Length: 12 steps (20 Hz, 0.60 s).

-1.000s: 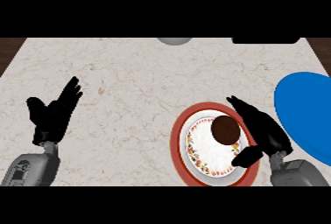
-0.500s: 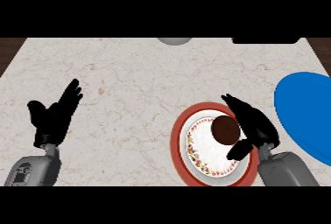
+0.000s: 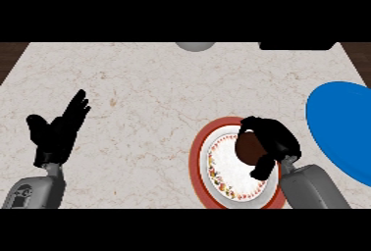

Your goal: Pick the cupcake from the plate and place it in the plate

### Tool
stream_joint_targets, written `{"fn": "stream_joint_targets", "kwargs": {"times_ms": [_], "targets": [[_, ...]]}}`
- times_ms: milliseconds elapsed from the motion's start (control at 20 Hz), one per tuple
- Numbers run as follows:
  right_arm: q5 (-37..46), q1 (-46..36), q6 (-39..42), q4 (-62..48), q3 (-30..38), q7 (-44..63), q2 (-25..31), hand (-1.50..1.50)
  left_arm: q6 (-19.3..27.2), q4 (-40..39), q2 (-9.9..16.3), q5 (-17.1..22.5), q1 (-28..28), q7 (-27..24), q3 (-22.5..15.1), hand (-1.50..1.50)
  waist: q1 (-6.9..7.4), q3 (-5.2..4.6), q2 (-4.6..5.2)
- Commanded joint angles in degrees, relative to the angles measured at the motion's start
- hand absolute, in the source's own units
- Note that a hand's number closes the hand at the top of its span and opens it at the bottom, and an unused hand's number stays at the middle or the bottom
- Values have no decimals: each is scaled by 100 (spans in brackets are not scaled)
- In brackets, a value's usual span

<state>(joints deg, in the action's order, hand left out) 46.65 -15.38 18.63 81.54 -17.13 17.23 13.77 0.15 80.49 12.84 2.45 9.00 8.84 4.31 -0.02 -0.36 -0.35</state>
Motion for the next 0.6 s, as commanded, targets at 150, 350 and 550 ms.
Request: {"fn": "stream_joint_targets", "kwargs": {"times_ms": [150, 350, 550], "targets": [[256, 413, -407, -57, -158, -319, -405, 150, 220, -145, -240, -241, 225, 49, -74, 0, -6, 37, 35], [297, 1008, -461, 945, -162, -778, 62, 150, -88, -177, 29, -28, 125, -34, 208, 0, -50, 35, 21], [4, 1842, -114, 1715, -949, -2181, 645, 150, -57, 154, -32, 20, -353, -77, 190, 0, -96, 36, -30]]}}
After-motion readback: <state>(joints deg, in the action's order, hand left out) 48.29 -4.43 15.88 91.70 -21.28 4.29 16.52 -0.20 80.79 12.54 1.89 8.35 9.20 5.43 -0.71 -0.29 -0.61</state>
